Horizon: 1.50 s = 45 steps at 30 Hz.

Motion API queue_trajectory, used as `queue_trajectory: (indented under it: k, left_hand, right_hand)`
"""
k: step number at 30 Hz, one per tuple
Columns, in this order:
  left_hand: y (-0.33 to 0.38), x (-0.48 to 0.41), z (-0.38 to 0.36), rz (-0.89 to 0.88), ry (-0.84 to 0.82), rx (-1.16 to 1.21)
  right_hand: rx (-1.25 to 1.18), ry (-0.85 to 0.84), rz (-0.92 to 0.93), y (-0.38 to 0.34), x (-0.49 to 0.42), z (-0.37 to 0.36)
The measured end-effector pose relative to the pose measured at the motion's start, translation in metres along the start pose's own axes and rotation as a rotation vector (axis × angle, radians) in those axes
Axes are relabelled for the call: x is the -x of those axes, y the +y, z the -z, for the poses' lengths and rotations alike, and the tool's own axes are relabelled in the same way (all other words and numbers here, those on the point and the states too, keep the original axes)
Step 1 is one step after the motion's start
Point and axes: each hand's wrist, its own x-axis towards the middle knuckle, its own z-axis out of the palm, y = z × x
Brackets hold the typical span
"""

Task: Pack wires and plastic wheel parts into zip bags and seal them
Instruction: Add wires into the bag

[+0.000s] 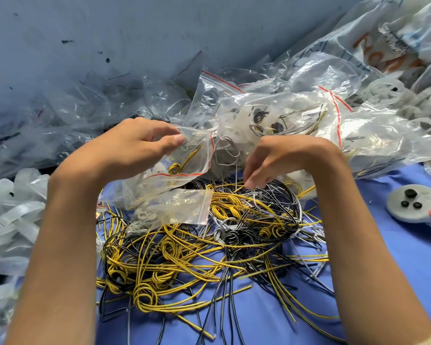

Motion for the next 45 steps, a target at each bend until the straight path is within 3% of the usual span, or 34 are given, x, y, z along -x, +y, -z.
queue_trajectory:
  k: [2, 8, 20, 27, 30, 36, 43, 45]
  left_hand:
    - [0.001, 0.000, 0.000, 0.001, -0.015, -0.002]
    - [0.003, 0.002, 0.003, 0.010, -0.019, 0.010]
    - [0.000, 0.002, 0.003, 0.007, -0.043, 0.036]
    - [-0.002, 0.000, 0.001, 0.009, -0.038, 0.035]
    - [-0.001, 0.000, 0.002, 0.001, -0.047, 0.033]
    - [-0.002, -0.001, 0.001, 0.003, -0.036, 0.036]
    - [-0.005, -0.002, 0.001, 0.002, -0.048, 0.042]
    - [-0.005, -0.002, 0.001, -0.002, -0.043, 0.047]
  right_hand:
    - [-0.048, -0.129, 0.085, -0.011, -0.002, -0.008]
    - [0.267, -0.261, 0.148, -0.043, -0.031, -0.047]
    - [0.544, 0.108, 0.138, -0.042, -0.015, -0.068]
    - [0.350, -0.057, 0.199, -0.033, -0.014, -0.060]
    - [0.208, -0.032, 0.233, -0.026, -0.011, -0.044]
    - [-0.510, -0.066, 0.323, -0.013, 0.001, -0.023]
    - [-0.865, 0.021, 0.387, -0.012, 0.005, -0.002]
    - [-0.855, 0.030, 0.417, -0.017, 0.010, 0.009]
